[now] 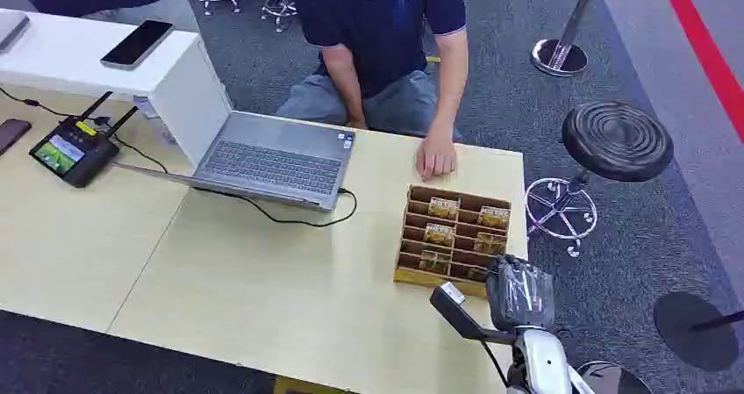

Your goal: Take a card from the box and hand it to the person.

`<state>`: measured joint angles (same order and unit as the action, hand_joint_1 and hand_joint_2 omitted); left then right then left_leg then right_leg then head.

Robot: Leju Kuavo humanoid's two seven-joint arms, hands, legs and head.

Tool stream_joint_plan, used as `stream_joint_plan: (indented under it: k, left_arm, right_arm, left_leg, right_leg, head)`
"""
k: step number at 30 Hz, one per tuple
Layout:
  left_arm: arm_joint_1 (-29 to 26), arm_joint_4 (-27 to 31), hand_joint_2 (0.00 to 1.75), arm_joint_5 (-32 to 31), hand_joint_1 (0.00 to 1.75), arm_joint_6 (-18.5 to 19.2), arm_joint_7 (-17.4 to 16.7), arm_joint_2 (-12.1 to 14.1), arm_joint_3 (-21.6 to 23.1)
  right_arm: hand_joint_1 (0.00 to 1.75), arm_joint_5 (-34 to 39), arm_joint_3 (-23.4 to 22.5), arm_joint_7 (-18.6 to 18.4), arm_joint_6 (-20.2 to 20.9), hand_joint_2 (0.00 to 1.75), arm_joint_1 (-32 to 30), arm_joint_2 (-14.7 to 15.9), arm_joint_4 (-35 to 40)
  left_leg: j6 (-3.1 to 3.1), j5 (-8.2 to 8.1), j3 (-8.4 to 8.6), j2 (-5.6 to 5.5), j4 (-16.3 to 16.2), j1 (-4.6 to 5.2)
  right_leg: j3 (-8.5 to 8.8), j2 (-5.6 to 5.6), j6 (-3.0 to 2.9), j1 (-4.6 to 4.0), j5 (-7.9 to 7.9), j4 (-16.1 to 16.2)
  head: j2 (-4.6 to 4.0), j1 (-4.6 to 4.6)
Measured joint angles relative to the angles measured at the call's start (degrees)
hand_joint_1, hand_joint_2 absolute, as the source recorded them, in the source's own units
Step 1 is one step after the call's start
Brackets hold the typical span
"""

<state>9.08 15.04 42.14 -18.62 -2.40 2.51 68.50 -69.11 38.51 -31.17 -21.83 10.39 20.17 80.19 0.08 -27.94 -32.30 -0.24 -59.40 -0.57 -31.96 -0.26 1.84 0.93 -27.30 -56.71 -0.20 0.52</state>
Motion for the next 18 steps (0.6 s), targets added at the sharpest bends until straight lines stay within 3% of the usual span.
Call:
stream_joint_plan:
  k: [9, 10, 13, 14, 16, 18]
  left_arm:
    - [0.0, 0.02, 0.0, 0.0, 0.0, 0.0, -0.02, -0.02, 0.0]
    - [0.0, 0.02, 1.75, -0.02, 0.0, 0.02, -0.02, -0.02, 0.0]
    - [-0.01, 0.0, 1.75, 0.02, 0.0, 0.43, 0.06, -0.02, 0.0]
    - [-0.01, 0.02, 0.0, 0.02, 0.0, 0.72, 0.28, -0.02, 0.0]
    - [-0.01, 0.0, 0.0, 0.02, 0.0, 0.92, 1.09, -0.02, 0.0]
    - [0.01, 0.0, 0.0, -0.09, 0.0, 0.81, 2.67, -0.02, 0.0]
  right_arm:
    - [1.33, 0.0, -0.02, 0.02, -0.24, 1.75, 0.06, 0.0, -0.13]
    - [1.33, 0.02, -0.02, 0.04, -0.31, 1.75, 0.11, 0.0, -0.15]
    - [1.36, 0.07, -0.02, 0.13, -0.44, 1.75, 0.2, 0.0, -0.2]
    - [1.38, 0.2, -0.02, 0.2, -0.55, 1.75, 0.19, -0.02, -0.22]
    - [1.55, 0.24, -0.02, 0.24, -0.7, 1.75, 0.21, 0.0, -0.28]
    - [1.55, 0.39, -0.04, 0.39, -0.92, 1.75, 0.21, 0.0, -0.35]
  left_leg:
    - [0.0, 0.0, 0.01, 0.0, 0.0, 0.0]
    - [0.0, 0.0, 0.01, 0.0, 0.0, 0.0]
    - [0.0, 0.0, 0.01, 0.0, 0.0, 0.0]
    - [0.0, 0.0, 0.01, 0.0, 0.0, 0.0]
    - [0.0, 0.0, 0.01, 0.0, 0.0, 0.0]
    - [0.0, 0.0, 0.02, 0.0, 0.0, 0.0]
  right_leg:
    - [0.0, 0.0, 0.0, 0.0, 0.0, 0.0]
    - [0.0, 0.0, 0.0, 0.0, 0.0, 0.0]
    - [0.01, 0.0, 0.0, 0.0, 0.0, 0.0]
    - [0.01, 0.0, 0.0, 0.0, 0.0, 0.0]
    - [0.0, 0.0, 0.0, 0.0, 0.0, 0.0]
    - [0.01, 0.0, 0.0, 0.0, 0.0, 0.0]
  head:
    - [0.0, 0.0]
    - [0.0, 0.0]
    - [0.0, 0.02]
    - [0.0, 0.0]
    - [0.0, 0.0]
    - [0.0, 0.0]
